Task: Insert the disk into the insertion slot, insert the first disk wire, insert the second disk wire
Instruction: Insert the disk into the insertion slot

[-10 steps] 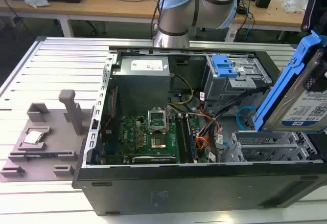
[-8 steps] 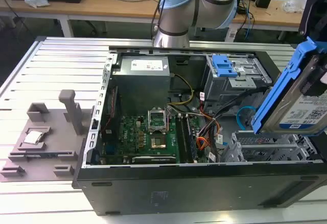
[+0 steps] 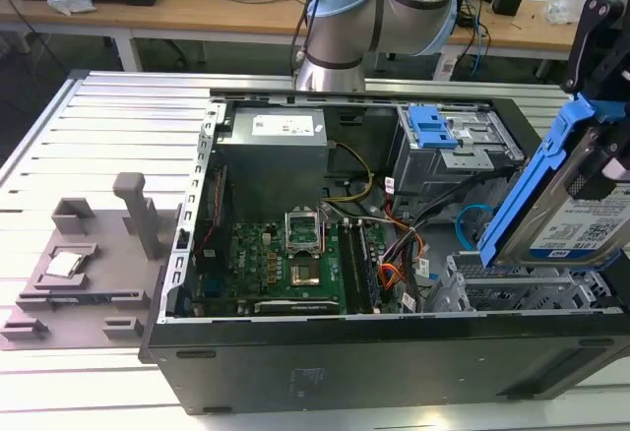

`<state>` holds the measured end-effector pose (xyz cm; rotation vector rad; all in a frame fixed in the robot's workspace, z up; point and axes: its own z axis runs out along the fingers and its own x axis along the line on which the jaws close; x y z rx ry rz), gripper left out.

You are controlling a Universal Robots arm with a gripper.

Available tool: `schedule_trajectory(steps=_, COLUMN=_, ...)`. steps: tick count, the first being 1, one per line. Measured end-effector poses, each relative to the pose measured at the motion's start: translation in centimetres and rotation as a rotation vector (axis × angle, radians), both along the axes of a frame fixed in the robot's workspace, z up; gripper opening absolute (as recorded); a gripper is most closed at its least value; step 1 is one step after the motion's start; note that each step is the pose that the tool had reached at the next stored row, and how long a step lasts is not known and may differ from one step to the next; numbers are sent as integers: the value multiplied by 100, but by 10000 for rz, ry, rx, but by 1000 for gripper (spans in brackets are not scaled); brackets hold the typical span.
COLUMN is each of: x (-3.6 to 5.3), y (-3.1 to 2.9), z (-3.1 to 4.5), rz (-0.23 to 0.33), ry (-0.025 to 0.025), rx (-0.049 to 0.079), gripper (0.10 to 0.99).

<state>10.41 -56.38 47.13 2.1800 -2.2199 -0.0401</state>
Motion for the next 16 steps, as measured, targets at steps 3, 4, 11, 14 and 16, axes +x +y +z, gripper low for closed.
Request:
schedule_trajectory(steps=3, x=0, y=0, z=-22, rz=0, ry=0, rx=1, gripper=365)
schedule_trajectory(steps=4, x=0, y=0, z=-27, rz=0, ry=0, rx=0, gripper=365)
schedule_trajectory(steps=11, x=0, y=0, z=-80, rz=0, ry=0, rx=0, gripper=365)
schedule_trajectory(steps=14, x=0, y=0, z=-102, rz=-1, ry=0, rx=1, gripper=365)
schedule_trajectory(steps=16, x=0, y=0, z=-118, rz=0, ry=0, rx=1, gripper=365)
